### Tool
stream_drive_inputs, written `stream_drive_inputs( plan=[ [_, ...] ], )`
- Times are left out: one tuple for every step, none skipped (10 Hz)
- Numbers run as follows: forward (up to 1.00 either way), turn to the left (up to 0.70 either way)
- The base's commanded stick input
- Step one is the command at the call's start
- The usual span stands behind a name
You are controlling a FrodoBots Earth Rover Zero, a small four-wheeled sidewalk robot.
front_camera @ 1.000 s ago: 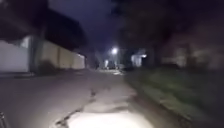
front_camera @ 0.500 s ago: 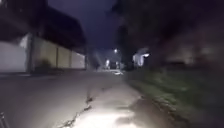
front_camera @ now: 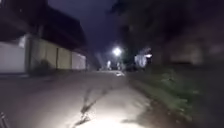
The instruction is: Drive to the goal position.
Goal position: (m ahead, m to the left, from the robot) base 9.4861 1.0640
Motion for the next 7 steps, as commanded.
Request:
stream_drive_inputs(
  plan=[
    [0.69, 0.00],
    [0.69, 0.00],
    [0.69, -0.21],
    [0.69, -0.34],
    [0.69, -0.27],
    [0.69, -0.14],
    [0.69, -0.02]
  ],
)
